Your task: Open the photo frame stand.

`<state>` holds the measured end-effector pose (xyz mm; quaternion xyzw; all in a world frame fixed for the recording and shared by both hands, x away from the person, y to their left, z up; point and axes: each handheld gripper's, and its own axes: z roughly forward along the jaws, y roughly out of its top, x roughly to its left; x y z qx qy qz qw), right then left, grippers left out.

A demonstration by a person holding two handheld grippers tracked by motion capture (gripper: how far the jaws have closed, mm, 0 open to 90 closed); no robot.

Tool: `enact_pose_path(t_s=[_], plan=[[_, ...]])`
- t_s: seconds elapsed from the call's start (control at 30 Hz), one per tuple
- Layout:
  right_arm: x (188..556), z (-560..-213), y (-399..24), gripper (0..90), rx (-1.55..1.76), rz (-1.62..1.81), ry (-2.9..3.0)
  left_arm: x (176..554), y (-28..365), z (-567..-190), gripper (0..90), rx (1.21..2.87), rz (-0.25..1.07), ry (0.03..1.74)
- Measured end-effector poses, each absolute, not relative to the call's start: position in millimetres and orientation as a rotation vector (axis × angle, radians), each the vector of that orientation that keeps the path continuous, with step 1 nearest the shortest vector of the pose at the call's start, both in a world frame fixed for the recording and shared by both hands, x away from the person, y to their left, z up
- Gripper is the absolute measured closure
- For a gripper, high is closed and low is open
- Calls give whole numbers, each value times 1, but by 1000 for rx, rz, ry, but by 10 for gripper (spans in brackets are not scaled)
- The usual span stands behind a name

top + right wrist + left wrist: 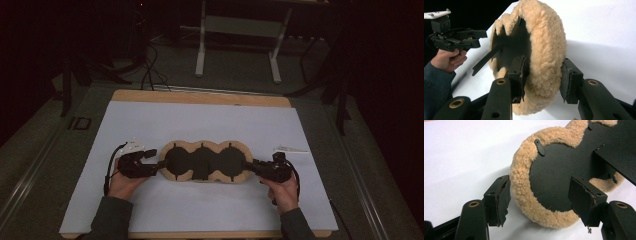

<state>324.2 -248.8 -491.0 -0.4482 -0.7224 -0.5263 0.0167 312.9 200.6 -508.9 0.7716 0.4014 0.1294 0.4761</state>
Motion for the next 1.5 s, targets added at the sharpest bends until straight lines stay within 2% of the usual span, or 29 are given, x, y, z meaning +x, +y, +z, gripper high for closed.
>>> enact_pose_path(t_s=[0.53, 0.8, 1.07, 1.27, 1.5], plan=[[320, -488, -248, 599, -1337, -1636, -2336, 319, 207, -514, 329, 1856, 278, 1032], [318, -486, -246, 598, -1301, -1623, -2418, 320, 201, -516, 322, 1892, 271, 1021], [317, -485, -245, 597, -1275, -1623, -2459, 319, 200, -517, 354, 1897, 275, 1014], [315, -484, -244, 596, -1245, -1621, -2512, 321, 189, -525, 368, 1969, 196, 997], [313, -483, -242, 590, -1223, -1597, -2578, 320, 188, -525, 381, 1982, 173, 986]])
